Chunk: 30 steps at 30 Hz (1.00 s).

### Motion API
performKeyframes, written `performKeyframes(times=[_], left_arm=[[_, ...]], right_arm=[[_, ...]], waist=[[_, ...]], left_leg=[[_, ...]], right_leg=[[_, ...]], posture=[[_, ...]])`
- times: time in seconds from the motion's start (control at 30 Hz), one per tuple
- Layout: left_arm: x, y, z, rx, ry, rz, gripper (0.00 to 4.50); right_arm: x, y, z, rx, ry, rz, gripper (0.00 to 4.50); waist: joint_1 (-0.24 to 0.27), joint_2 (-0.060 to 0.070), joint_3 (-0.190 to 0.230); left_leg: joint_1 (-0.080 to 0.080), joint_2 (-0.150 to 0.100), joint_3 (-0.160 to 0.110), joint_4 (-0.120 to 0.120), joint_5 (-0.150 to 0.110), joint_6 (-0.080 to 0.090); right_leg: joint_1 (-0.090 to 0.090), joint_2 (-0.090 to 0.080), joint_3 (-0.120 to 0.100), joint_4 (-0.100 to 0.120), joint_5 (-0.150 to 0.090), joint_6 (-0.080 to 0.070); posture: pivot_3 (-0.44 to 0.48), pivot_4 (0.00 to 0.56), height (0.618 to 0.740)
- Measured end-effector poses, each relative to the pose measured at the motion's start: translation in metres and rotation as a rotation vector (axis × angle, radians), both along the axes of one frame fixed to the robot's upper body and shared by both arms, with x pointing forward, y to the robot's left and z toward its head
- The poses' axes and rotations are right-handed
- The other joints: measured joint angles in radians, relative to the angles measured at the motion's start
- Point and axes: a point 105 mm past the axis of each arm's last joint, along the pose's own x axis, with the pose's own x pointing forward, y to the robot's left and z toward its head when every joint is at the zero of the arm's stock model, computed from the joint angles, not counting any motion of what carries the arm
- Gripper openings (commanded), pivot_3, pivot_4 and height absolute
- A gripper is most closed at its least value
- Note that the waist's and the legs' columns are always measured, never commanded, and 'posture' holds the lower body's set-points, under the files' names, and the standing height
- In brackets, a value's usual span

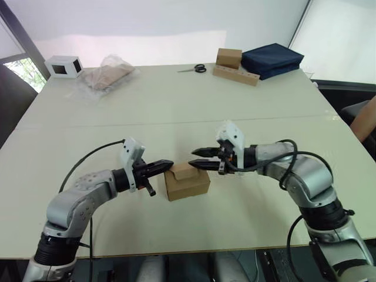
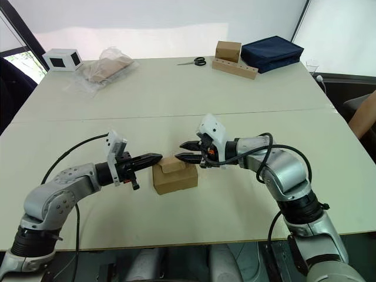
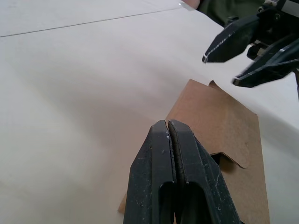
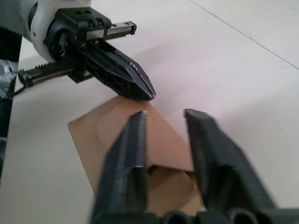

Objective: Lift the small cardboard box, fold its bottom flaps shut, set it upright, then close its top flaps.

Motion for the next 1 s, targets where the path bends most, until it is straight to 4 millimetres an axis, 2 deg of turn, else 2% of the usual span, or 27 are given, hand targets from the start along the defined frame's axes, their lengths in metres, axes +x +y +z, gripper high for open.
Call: performKeyframes(times=[0.23,0.7,1.0], left_arm=[[0.001,-0.002,0.000,-0.012,0.004,-0.003,0.00],[0.002,-0.003,-0.001,-0.043,0.040,0.002,0.00],[0.003,-0.003,-0.001,-0.053,0.046,-0.002,0.00]], right_arm=[[-0.013,0.005,-0.005,-0.051,-0.025,0.074,2.20],[-0.006,0.003,-0.018,-0.187,-0.146,0.070,2.20],[-0.007,0.004,-0.018,-0.210,-0.192,0.104,2.20]], waist=[[0.000,0.000,0.000],[0.003,0.000,0.000],[0.002,0.000,0.000]], left_leg=[[0.000,0.000,0.000,0.000,0.000,0.000],[0.000,0.000,0.000,0.000,0.000,0.000],[0.000,0.000,0.000,0.000,0.000,0.000]], right_leg=[[0.000,0.000,0.000,0.000,0.000,0.000],[0.000,0.000,0.000,0.000,0.000,0.000],[0.000,0.000,0.000,0.000,0.000,0.000]], posture=[[0.000,0.150,0.740],[0.000,0.150,0.740],[0.000,0.150,0.740]])
